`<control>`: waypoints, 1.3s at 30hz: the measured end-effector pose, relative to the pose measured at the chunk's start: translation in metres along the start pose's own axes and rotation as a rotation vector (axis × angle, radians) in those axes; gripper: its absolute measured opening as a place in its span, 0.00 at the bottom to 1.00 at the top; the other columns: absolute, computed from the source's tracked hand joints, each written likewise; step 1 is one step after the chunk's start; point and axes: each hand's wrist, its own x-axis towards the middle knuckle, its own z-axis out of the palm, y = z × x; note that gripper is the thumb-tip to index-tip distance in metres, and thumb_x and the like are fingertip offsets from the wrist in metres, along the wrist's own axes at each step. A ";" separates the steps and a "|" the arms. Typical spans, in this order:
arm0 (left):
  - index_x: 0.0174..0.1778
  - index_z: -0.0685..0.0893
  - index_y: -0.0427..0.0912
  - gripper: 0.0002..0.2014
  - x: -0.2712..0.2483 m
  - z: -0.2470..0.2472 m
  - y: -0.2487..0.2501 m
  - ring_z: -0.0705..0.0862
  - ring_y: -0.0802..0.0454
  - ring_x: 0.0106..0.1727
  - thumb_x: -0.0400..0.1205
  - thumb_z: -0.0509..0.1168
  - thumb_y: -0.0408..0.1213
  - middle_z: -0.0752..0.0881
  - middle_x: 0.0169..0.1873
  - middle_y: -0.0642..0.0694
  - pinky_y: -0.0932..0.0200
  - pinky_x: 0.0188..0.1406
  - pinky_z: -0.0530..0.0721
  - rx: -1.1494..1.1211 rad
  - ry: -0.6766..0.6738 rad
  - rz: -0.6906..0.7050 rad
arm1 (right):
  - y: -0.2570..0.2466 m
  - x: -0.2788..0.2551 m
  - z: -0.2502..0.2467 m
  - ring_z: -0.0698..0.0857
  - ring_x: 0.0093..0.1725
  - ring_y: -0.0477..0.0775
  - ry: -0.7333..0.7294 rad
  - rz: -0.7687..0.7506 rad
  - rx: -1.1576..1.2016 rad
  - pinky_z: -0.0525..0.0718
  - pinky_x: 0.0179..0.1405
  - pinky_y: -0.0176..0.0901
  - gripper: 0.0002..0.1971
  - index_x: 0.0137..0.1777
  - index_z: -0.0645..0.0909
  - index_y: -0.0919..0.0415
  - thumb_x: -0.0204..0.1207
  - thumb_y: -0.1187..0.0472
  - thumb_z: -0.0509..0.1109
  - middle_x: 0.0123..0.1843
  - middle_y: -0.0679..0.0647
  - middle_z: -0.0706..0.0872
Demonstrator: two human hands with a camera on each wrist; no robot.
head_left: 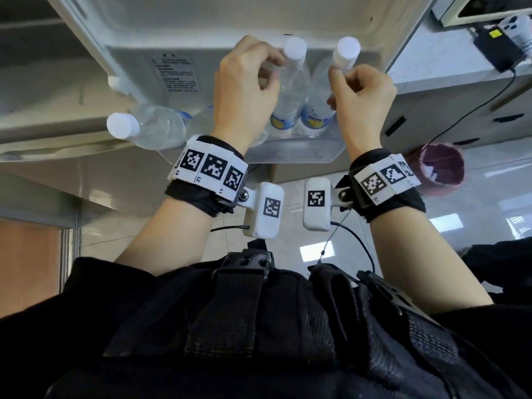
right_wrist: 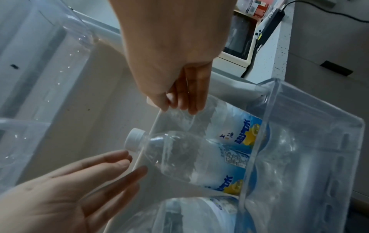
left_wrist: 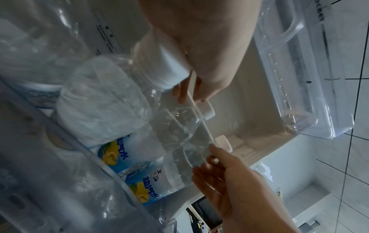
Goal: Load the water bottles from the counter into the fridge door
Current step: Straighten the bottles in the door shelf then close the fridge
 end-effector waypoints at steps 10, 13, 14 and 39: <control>0.42 0.87 0.38 0.06 -0.022 -0.016 0.013 0.86 0.57 0.40 0.75 0.65 0.27 0.89 0.42 0.44 0.61 0.41 0.89 0.016 0.137 -0.069 | 0.002 -0.023 -0.002 0.86 0.29 0.63 -0.063 -0.098 0.081 0.88 0.38 0.55 0.16 0.27 0.78 0.64 0.71 0.55 0.68 0.26 0.62 0.87; 0.42 0.87 0.37 0.07 -0.042 -0.025 0.014 0.87 0.49 0.41 0.74 0.64 0.29 0.89 0.41 0.43 0.48 0.41 0.89 0.031 0.215 -0.092 | -0.005 -0.039 -0.003 0.87 0.30 0.63 -0.182 -0.147 0.123 0.88 0.36 0.57 0.11 0.29 0.79 0.60 0.70 0.57 0.69 0.27 0.62 0.88; 0.42 0.87 0.37 0.07 -0.049 -0.029 0.015 0.87 0.48 0.41 0.74 0.63 0.29 0.89 0.41 0.42 0.47 0.41 0.89 0.038 0.239 -0.103 | -0.008 -0.046 -0.003 0.88 0.31 0.62 -0.250 -0.166 0.136 0.88 0.37 0.57 0.09 0.31 0.80 0.61 0.70 0.59 0.70 0.28 0.61 0.88; 0.46 0.87 0.43 0.16 -0.073 -0.118 -0.038 0.83 0.55 0.46 0.62 0.73 0.35 0.87 0.46 0.48 0.67 0.45 0.81 -0.004 0.046 -0.355 | -0.047 -0.116 0.059 0.75 0.38 0.31 -0.416 -0.305 -0.013 0.70 0.39 0.18 0.19 0.60 0.79 0.67 0.76 0.54 0.72 0.45 0.48 0.81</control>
